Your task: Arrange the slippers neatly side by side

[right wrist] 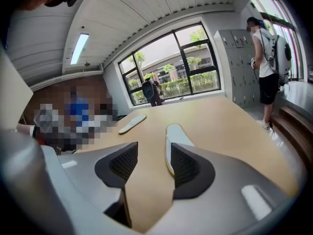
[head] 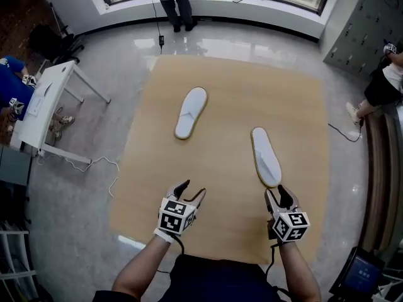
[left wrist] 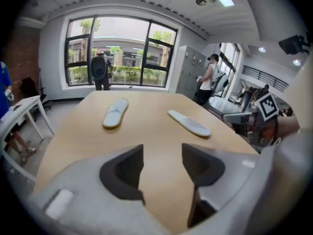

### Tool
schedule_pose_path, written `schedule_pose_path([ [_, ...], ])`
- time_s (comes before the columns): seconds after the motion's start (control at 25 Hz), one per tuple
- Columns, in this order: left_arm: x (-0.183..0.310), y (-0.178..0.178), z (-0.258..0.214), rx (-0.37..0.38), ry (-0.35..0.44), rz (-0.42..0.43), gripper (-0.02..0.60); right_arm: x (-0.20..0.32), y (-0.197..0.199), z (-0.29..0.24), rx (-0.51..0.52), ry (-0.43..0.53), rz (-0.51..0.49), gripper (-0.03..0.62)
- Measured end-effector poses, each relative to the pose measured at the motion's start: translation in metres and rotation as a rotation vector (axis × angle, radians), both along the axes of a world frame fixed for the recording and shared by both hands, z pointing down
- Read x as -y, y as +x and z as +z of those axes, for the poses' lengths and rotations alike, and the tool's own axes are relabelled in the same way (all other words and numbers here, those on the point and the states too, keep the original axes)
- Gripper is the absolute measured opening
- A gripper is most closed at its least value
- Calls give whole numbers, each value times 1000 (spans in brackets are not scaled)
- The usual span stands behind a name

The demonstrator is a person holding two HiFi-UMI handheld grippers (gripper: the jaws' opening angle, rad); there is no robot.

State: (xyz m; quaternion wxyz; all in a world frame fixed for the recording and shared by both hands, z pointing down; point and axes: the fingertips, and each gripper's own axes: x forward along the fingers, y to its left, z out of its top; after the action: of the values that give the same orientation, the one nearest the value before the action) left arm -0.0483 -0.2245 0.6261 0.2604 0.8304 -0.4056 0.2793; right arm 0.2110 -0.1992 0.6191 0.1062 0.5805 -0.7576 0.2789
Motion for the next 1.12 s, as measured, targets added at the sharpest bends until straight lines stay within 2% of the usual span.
schedule_pose_path([
  [0.12,45,-38,-6,16,44,-66,245,29,3,-7,-39,29,13,213],
  [0.28,109,-65,-12,70,115,-85,229,64,4,-15,-54,58,39,201],
  [0.44,170,-64,-16,103,178,-70,210,85,-4,-14,-56,40,20,178],
  [0.56,221,-50,-8,132,223,-62,209,107,-4,4,-36,6,-8,178],
  [0.76,271,-25,4,163,210,0,210,136,-15,26,-24,-43,-28,178],
  [0.96,295,-18,36,207,130,27,210,147,-17,38,-41,-37,-14,141],
  [1.12,311,-29,68,301,103,48,201,141,-13,56,-90,-89,-21,141],
])
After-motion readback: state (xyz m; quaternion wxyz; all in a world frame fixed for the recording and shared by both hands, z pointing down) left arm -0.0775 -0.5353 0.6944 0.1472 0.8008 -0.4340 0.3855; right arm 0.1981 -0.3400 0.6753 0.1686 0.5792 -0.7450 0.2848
